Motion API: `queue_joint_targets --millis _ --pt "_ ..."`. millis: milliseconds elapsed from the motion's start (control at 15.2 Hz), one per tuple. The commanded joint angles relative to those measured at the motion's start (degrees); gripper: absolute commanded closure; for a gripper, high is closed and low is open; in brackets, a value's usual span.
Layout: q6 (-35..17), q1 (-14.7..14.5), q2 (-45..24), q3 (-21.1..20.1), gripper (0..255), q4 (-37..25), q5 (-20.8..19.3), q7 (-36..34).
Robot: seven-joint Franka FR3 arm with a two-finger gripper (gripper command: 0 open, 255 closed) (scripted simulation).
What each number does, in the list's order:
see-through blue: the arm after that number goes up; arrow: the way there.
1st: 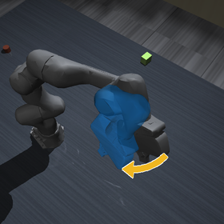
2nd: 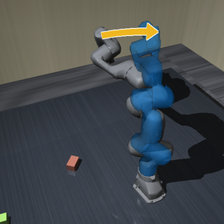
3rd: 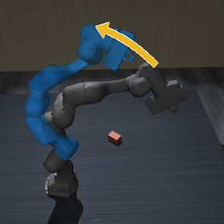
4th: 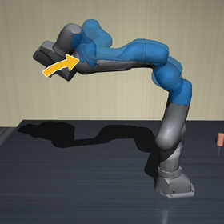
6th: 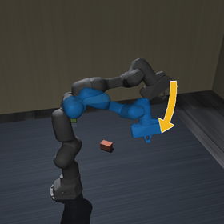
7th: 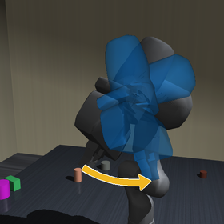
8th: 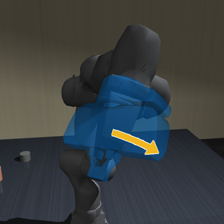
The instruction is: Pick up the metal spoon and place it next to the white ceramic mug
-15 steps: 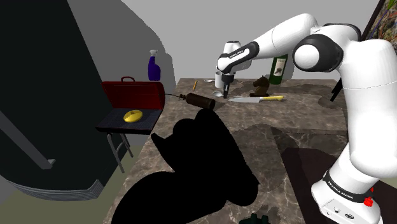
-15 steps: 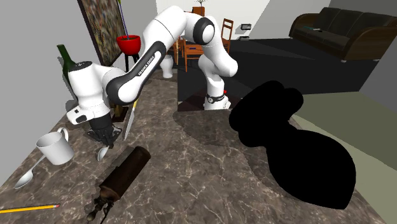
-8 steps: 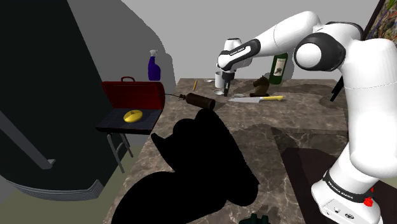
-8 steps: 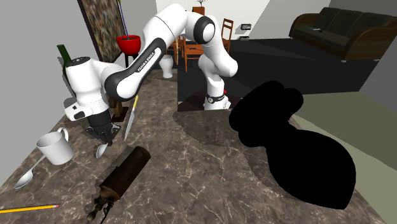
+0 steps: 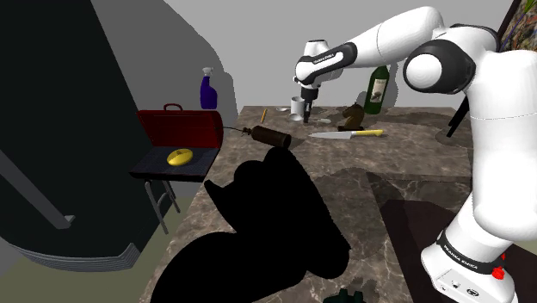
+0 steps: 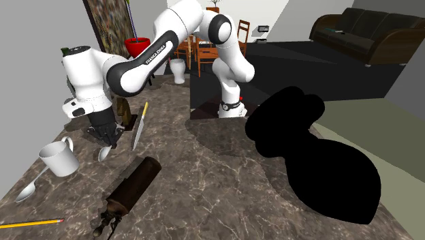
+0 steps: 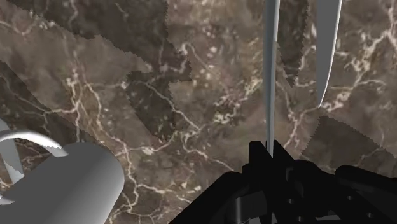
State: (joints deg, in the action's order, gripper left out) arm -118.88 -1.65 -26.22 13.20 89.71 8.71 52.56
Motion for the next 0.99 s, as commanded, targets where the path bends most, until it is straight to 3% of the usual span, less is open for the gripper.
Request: queue_joint_targets --millis 0,924 --pt "1.28 -0.04 0.44 0.07 255 -0.83 -0.17 -0.18" --pt "11.09 0.15 2.37 0.47 255 -8.79 -0.98 -1.02"
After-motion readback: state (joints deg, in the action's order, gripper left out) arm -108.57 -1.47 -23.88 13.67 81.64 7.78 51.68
